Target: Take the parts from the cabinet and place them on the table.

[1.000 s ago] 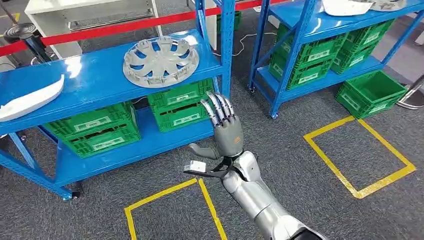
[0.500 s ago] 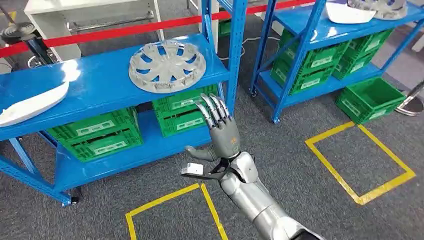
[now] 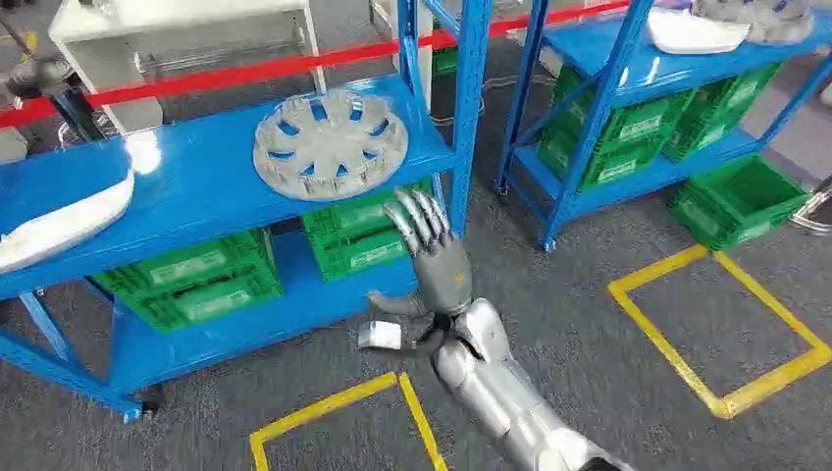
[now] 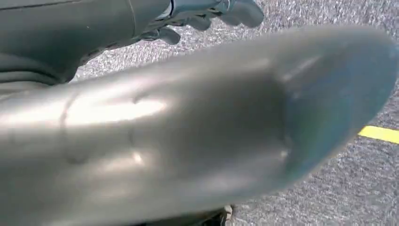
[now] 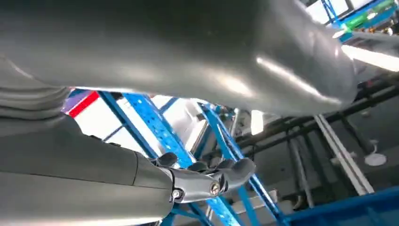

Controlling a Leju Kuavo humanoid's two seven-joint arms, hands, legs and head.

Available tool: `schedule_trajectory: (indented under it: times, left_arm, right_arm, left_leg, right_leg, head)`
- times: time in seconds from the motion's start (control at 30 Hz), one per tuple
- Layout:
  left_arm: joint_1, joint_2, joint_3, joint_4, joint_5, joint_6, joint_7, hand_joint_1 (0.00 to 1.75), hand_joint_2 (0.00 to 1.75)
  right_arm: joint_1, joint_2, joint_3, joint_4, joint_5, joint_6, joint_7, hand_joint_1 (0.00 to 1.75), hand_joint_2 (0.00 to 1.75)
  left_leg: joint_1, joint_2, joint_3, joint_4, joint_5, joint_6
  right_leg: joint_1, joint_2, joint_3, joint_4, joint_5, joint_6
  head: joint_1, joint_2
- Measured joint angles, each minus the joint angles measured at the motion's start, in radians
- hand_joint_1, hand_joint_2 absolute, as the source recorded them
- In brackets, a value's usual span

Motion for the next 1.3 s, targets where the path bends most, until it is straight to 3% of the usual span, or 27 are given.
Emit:
schedule_trajectory:
  times: [0.07, 0.13, 0.17, 0.2, 0.23, 0.3, 0.33, 0.37, 0.43, 0.47, 0.53, 0.57, 0.63, 0.67, 0.7, 0.73, 0.77, 0.83, 0.87, 0.9, 1.0, 1.07, 1.17, 1.2, 1.23, 1.27, 1.3]
  left_arm:
    - [-0.006, 0.0, 0.0, 0.0, -0.002, 0.0, -0.002, 0.0, 0.0]
    - [-0.006, 0.0, 0.002, 0.0, -0.002, 0.0, -0.002, 0.0, 0.0]
    - [-0.004, 0.0, 0.003, 0.0, -0.002, 0.0, -0.002, 0.0, 0.0]
    - [-0.001, 0.0, 0.003, 0.0, -0.002, 0.0, -0.001, 0.0, 0.0]
    - [0.001, 0.001, 0.004, 0.0, -0.002, 0.0, -0.001, 0.0, 0.0]
    - [0.0, 0.003, 0.005, 0.0, -0.002, 0.0, -0.001, 0.0, 0.0]
    - [0.001, 0.004, 0.006, 0.001, -0.002, -0.001, -0.001, 0.0, 0.0]
    - [0.0, 0.004, 0.007, 0.002, -0.002, -0.003, 0.0, 0.0, 0.0]
    - [0.001, 0.005, 0.008, 0.002, -0.002, -0.004, 0.001, 0.0, 0.0]
    - [0.004, 0.005, 0.01, 0.002, -0.002, -0.004, 0.001, 0.0, 0.0]
    - [0.002, 0.006, 0.01, 0.002, -0.003, -0.004, 0.0, 0.0, 0.0]
    - [0.0, 0.006, 0.01, 0.002, -0.003, -0.005, 0.0, 0.0, 0.0]
    - [-0.001, 0.006, 0.01, 0.002, -0.005, -0.008, -0.001, 0.0, 0.0]
    - [0.0, 0.006, 0.01, 0.002, -0.005, -0.008, -0.001, 0.0, 0.0]
    - [0.002, 0.006, 0.01, 0.002, -0.005, -0.01, -0.001, 0.0, 0.0]
    - [0.003, 0.006, 0.011, 0.002, -0.005, -0.011, -0.002, 0.0, 0.0]
    - [0.002, 0.006, 0.011, 0.002, -0.005, -0.013, -0.003, 0.0, 0.0]
    - [0.003, 0.006, 0.011, 0.002, -0.004, -0.02, -0.008, 0.0, 0.0]
    - [0.001, 0.006, 0.011, 0.002, -0.004, -0.021, -0.008, 0.0, 0.0]
    - [-0.001, 0.006, 0.011, 0.002, -0.003, -0.022, -0.009, 0.0, 0.0]
    - [-0.001, 0.007, 0.011, 0.001, -0.003, -0.024, -0.011, 0.0, 0.0]
    - [-0.004, 0.008, 0.011, 0.0, -0.003, -0.027, -0.017, 0.0, 0.0]
    - [-0.005, 0.009, 0.011, 0.0, -0.003, -0.027, -0.018, 0.0, 0.0]
    - [-0.003, 0.01, 0.011, 0.001, -0.003, -0.027, -0.018, 0.0, 0.0]
    - [0.0, 0.01, 0.012, 0.001, -0.003, -0.027, -0.018, 0.0, 0.0]
    - [0.0, 0.011, 0.012, 0.0, -0.003, -0.027, -0.018, 0.0, 0.0]
    - [0.0, 0.012, 0.012, 0.0, -0.003, -0.027, -0.018, 0.0, 0.0]
  right_arm:
    - [-0.003, 0.001, 0.002, -0.001, -0.001, 0.004, -0.002, 0.0, 0.0]
    - [-0.002, 0.002, 0.002, -0.001, -0.018, 0.011, -0.015, 0.0, 0.0]
    - [-0.001, 0.002, 0.002, -0.001, -0.024, 0.014, -0.018, 0.0, 0.0]
    - [0.001, 0.002, 0.002, -0.001, -0.03, 0.016, -0.019, 0.0, 0.0]
    - [0.002, 0.002, 0.002, -0.001, -0.034, 0.019, -0.021, 0.0, 0.0]
    - [0.001, 0.003, 0.002, -0.001, -0.038, 0.024, -0.029, 0.0, 0.0]
    - [0.0, 0.003, 0.002, -0.001, -0.039, 0.025, -0.031, 0.0, 0.0]
    - [0.0, 0.003, 0.002, -0.001, -0.04, 0.027, -0.032, 0.0, 0.0]
    - [0.0, 0.004, 0.002, -0.001, -0.042, 0.03, -0.034, 0.0, 0.0]
    - [0.0, 0.005, 0.002, -0.002, -0.042, 0.03, -0.034, 0.0, 0.0]
    - [-0.004, 0.004, 0.002, -0.002, -0.043, 0.03, -0.033, 0.0, 0.0]
    - [-0.009, 0.004, 0.002, -0.002, -0.045, 0.03, -0.033, 0.0, 0.0]
    - [-0.008, 0.004, 0.002, -0.002, -0.045, 0.031, -0.034, 0.0, 0.0]
    - [-0.006, 0.004, 0.002, -0.002, -0.045, 0.031, -0.034, 0.0, 0.0]
    - [-0.005, 0.004, 0.002, -0.002, -0.045, 0.032, -0.033, 0.0, 0.0]
    - [-0.005, 0.004, 0.002, -0.002, -0.045, 0.032, -0.032, 0.0, 0.0]
    - [-0.006, 0.004, 0.002, -0.002, -0.047, 0.033, -0.031, 0.0, 0.0]
    - [-0.005, 0.004, 0.002, -0.002, -0.048, 0.033, -0.029, 0.0, 0.0]
    - [-0.004, 0.004, 0.002, 0.0, -0.048, 0.034, -0.029, 0.0, 0.0]
    - [-0.004, 0.004, 0.002, 0.0, -0.048, 0.035, -0.029, 0.0, 0.0]
    - [-0.01, 0.003, 0.002, 0.0, -0.049, 0.034, -0.028, 0.0, 0.0]
    - [-0.016, 0.005, 0.002, 0.0, -0.051, 0.034, -0.028, 0.0, 0.0]
    - [-0.015, 0.005, 0.002, 0.005, -0.057, 0.035, -0.029, 0.0, 0.0]
    - [-0.014, 0.005, 0.002, 0.005, -0.058, 0.036, -0.029, 0.0, 0.0]
    - [-0.014, 0.005, 0.002, 0.005, -0.058, 0.036, -0.029, 0.0, 0.0]
    - [-0.014, 0.005, 0.002, 0.005, -0.058, 0.036, -0.029, 0.0, 0.0]
    - [-0.015, 0.005, 0.002, 0.005, -0.058, 0.037, -0.029, 0.0, 1.75]
  left_leg:
    - [0.003, 0.003, -0.046, 0.096, -0.025, -0.012]
    - [0.008, 0.004, -0.134, 0.226, -0.081, -0.018]
    - [0.01, 0.004, -0.167, 0.263, -0.091, -0.02]
    - [0.012, 0.004, -0.18, 0.258, -0.072, -0.022]
    - [0.013, 0.004, -0.173, 0.208, -0.028, -0.022]
    - [0.013, 0.006, -0.124, 0.05, 0.082, -0.019]
    - [0.013, 0.009, -0.113, -0.005, 0.116, -0.015]
    - [0.005, 0.012, -0.113, -0.011, 0.059, -0.009]
    - [0.003, 0.01, -0.1, -0.017, 0.081, 0.013]
    - [0.004, 0.011, -0.093, -0.019, 0.075, 0.02]
    - [0.008, 0.006, -0.063, -0.028, 0.07, 0.034]
    - [0.008, 0.005, -0.057, -0.029, 0.064, 0.039]
    - [0.006, 0.004, -0.044, -0.029, 0.048, 0.045]
    - [0.004, 0.003, -0.036, -0.029, 0.038, 0.046]
    - [0.002, 0.002, -0.026, -0.029, 0.03, 0.046]
    - [0.001, 0.0, -0.013, -0.029, 0.021, 0.045]
    - [0.0, 0.0, 0.001, -0.029, 0.011, 0.044]
    - [-0.001, 0.0, 0.015, -0.03, -0.01, 0.039]
    - [-0.006, -0.004, 0.035, -0.024, -0.022, 0.032]
    - [-0.007, -0.004, 0.031, -0.026, -0.032, 0.025]
    - [-0.005, -0.003, 0.057, -0.005, -0.032, 0.007]
    - [-0.001, 0.002, 0.015, 0.076, -0.044, -0.007]
    - [0.007, 0.004, -0.122, 0.255, -0.13, -0.019]
    - [0.01, 0.004, -0.15, 0.271, -0.136, -0.02]
    - [0.011, 0.004, -0.157, 0.246, -0.116, -0.024]
    - [0.012, 0.004, -0.147, 0.187, -0.072, -0.024]
    - [0.013, 0.005, -0.126, 0.106, -0.009, -0.021]
  right_leg:
    - [-0.001, -0.001, 0.017, 0.0, -0.014, -0.011]
    - [-0.001, -0.001, 0.029, 0.0, -0.027, -0.013]
    - [-0.001, 0.0, 0.036, 0.0, -0.035, -0.013]
    - [-0.002, 0.002, 0.046, 0.0, -0.042, -0.011]
    - [-0.003, 0.003, 0.059, 0.0, -0.052, -0.008]
    - [-0.006, 0.002, 0.088, 0.0, -0.071, 0.0]
    - [-0.007, 0.0, 0.088, -0.002, -0.081, 0.006]
    - [-0.005, 0.002, 0.1, -0.002, -0.086, 0.013]
    - [-0.004, 0.0, 0.11, -0.002, -0.083, 0.029]
    - [-0.001, 0.001, 0.112, -0.001, -0.076, 0.035]
    - [-0.004, 0.0, 0.083, 0.065, -0.068, 0.042]
    - [-0.004, 0.0, 0.042, 0.128, -0.076, 0.043]
    - [-0.002, 0.0, -0.055, 0.252, -0.141, 0.044]
    - [-0.001, 0.0, -0.094, 0.285, -0.174, 0.042]
    - [-0.001, 0.0, -0.114, 0.284, -0.178, 0.039]
    - [-0.001, 0.0, -0.116, 0.25, -0.156, 0.038]
    - [0.0, 0.0, -0.102, 0.184, -0.109, 0.033]
    - [0.004, -0.002, -0.059, 0.022, 0.035, 0.025]
    - [0.012, -0.002, -0.059, 0.023, 0.016, 0.024]
    - [0.01, -0.003, -0.05, 0.021, 0.001, 0.02]
    - [0.005, 0.004, -0.014, 0.011, 0.013, 0.001]
    - [0.003, 0.0, 0.006, 0.007, -0.001, -0.013]
    - [0.003, 0.001, 0.024, 0.007, -0.023, -0.015]
    - [0.001, 0.002, 0.033, 0.007, -0.031, -0.014]
    - [-0.001, 0.003, 0.045, 0.007, -0.04, -0.011]
    - [-0.004, 0.004, 0.058, 0.007, -0.05, -0.007]
    - [-0.007, 0.004, 0.073, 0.007, -0.06, -0.002]
  head:
    - [-0.005, 0.0]
    - [-0.005, 0.0]
    - [-0.006, 0.0]
    - [-0.006, 0.0]
    - [-0.006, 0.0]
    - [-0.006, 0.0]
    - [-0.006, 0.0]
    - [-0.014, 0.0]
    - [-0.011, 0.0]
    - [-0.009, 0.0]
    - [-0.003, 0.0]
    - [0.0, 0.0]
    - [0.003, 0.0]
    - [0.003, 0.0]
    - [0.004, 0.0]
    - [0.005, 0.0]
    - [0.005, 0.0]
    - [0.006, 0.0]
    - [0.003, 0.0]
    - [0.005, 0.0]
    - [0.007, 0.0]
    - [-0.003, 0.0]
    - [-0.002, 0.0]
    - [-0.002, 0.0]
    - [-0.002, 0.0]
    - [-0.002, 0.0]
    - [-0.002, 0.0]
